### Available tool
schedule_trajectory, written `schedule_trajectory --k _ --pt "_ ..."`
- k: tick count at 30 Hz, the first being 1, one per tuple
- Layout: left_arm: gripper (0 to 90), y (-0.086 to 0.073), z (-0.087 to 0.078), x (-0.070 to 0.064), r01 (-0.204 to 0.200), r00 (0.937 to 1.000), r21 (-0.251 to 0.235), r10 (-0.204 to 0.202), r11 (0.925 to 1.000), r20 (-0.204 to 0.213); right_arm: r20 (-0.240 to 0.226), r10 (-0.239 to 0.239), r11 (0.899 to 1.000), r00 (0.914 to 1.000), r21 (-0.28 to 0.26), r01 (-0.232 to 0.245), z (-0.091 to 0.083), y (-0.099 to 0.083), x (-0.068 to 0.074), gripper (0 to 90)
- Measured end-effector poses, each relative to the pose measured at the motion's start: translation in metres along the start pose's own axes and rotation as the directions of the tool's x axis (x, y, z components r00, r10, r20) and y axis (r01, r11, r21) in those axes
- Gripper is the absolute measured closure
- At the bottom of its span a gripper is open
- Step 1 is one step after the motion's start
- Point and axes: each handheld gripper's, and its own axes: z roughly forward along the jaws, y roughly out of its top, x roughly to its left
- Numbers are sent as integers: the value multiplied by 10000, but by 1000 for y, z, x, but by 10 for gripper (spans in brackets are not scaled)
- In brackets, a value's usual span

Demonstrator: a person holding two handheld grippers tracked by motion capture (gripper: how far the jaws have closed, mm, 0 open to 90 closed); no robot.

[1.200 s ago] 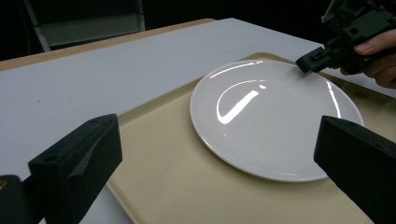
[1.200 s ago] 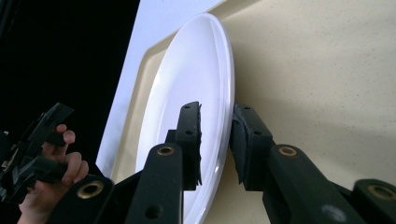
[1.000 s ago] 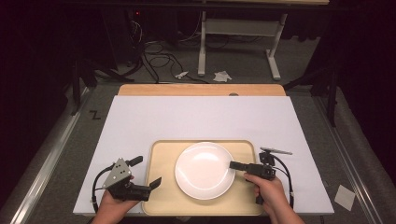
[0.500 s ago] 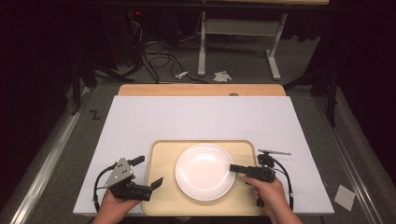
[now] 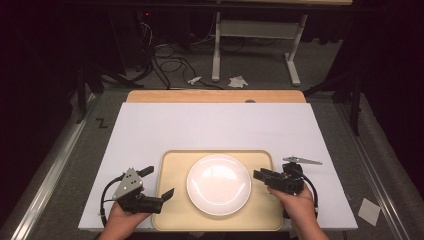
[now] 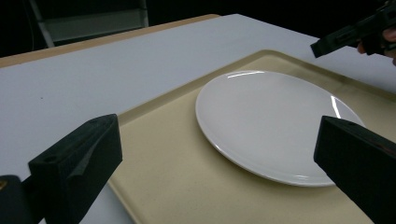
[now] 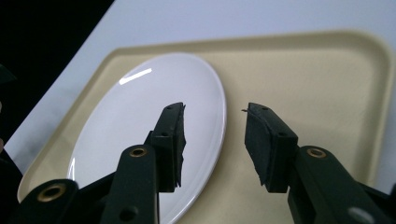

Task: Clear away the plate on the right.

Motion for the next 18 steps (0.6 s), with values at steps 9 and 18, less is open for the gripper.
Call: schedule_trajectory --k 9,18 --pt "18 -1 1 4 207 9990 117 -202 9997 -400 939 -1111 9860 9894 -1143 1216 -38 6 -4 472" --pt "6 -1 3 2 248 9971 121 -239 9996 -727 2537 -1994 9345 9465 -2415 2616 -81 -12 -22 109"
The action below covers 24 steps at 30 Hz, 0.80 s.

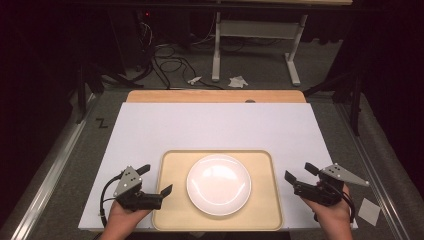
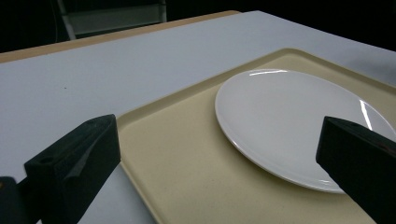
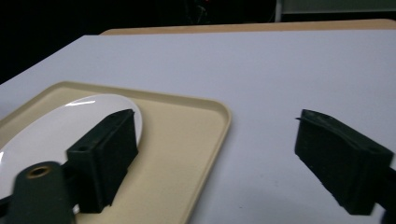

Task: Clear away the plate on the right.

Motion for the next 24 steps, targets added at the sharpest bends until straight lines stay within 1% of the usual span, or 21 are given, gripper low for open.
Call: schedule_trajectory --k 1,4,5,8,12,13,15,20,24 --pt "3 0 1 -1 -36 10000 15 36 10000 -20 188 101 9999 9998 -133 -99 -2 1 -3 0" --pt "3 -1 2 -2 -110 9999 56 110 9999 -38 306 172 9998 9994 -133 -168 -4 1 -4 0" --pt "3 -1 2 -2 -133 9999 65 133 9999 -58 307 90 9999 9995 -145 -86 -3 0 -5 0" --pt "3 -3 3 -1 -121 9999 137 122 9998 -85 283 101 9999 9995 -70 -99 0 -2 -3 0" --pt "3 -4 3 0 -62 9999 196 65 9998 -140 81 -146 9997 9999 205 145 8 -3 2 0" --pt "3 -5 3 0 -65 9999 200 68 9998 -153 24 -225 9996 9997 185 225 9 -3 2 0" --pt "3 -5 1 -1 -77 9998 196 80 9998 -176 -5 -91 9999 10000 140 91 10 -2 2 0" --pt "3 -5 -1 0 -23 9998 165 26 9999 -210 -124 53 9999 9999 93 -52 12 -3 -1 0" --pt "3 -5 -1 0 -29 9999 163 32 9999 -170 -163 -63 10000 9998 68 64 12 -3 -1 0"
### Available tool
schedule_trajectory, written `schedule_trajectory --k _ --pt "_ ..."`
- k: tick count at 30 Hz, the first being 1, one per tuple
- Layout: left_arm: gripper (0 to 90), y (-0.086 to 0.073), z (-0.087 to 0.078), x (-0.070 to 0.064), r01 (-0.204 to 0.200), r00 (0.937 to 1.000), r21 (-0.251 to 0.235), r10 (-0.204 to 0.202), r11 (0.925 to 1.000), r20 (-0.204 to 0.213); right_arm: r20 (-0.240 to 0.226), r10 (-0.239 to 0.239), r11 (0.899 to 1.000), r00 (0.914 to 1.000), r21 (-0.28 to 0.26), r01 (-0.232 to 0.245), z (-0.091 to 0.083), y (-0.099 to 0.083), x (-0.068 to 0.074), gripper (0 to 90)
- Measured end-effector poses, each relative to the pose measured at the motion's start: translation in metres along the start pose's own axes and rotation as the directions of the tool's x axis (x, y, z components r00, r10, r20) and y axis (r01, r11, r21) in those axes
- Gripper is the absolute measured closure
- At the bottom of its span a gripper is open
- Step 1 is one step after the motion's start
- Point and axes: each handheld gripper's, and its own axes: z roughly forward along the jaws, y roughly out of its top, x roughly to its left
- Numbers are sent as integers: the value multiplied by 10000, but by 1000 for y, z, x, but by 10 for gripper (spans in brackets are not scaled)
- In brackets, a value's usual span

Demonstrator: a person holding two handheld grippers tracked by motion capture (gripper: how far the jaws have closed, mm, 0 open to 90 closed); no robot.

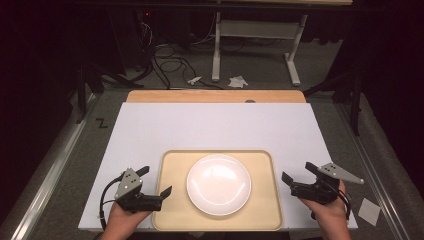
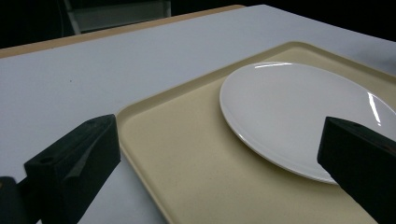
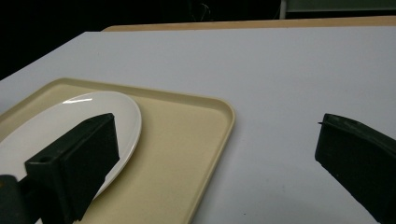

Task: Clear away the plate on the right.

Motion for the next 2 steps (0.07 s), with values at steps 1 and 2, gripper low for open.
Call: schedule_trajectory --k 1,2 --pt "3 0 0 0 2 10000 -3 -2 10000 1 25 -56 10000 10000 -38 56 0 0 0 0" --pt "3 0 0 0 -4 10000 -4 4 10000 6 7 -67 10000 10000 -73 67 0 0 0 0"
